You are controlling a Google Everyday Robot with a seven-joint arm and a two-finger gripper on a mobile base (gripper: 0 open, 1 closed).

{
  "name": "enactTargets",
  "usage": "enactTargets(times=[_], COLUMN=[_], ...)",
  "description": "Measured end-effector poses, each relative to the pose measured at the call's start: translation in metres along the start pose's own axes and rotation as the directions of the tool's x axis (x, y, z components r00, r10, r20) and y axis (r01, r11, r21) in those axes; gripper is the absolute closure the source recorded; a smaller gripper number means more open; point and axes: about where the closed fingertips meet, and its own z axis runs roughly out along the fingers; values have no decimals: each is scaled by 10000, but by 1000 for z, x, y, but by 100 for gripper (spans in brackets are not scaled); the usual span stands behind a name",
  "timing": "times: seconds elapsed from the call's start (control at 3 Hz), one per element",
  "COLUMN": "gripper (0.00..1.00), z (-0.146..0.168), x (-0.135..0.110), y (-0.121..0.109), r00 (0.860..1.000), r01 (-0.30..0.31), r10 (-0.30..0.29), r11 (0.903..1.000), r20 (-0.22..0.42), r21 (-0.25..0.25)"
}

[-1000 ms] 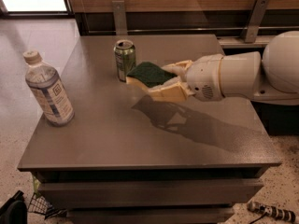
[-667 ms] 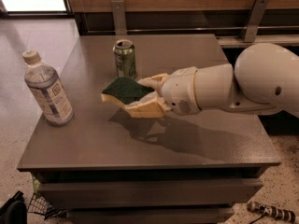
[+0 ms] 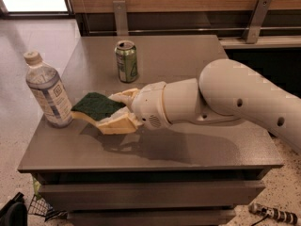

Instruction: Move sponge near blue plastic bottle

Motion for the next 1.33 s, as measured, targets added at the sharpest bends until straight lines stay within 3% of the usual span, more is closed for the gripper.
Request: enactTargets(times=[1.0, 1.33], gripper=[16, 0], z=[5, 7], x=[-5, -6], y=[5, 6], r00=[10000, 9999], r01=[92, 124], r10=[-92, -124], r11=[9999, 9999], r20=[14, 4], r21=[-59, -83])
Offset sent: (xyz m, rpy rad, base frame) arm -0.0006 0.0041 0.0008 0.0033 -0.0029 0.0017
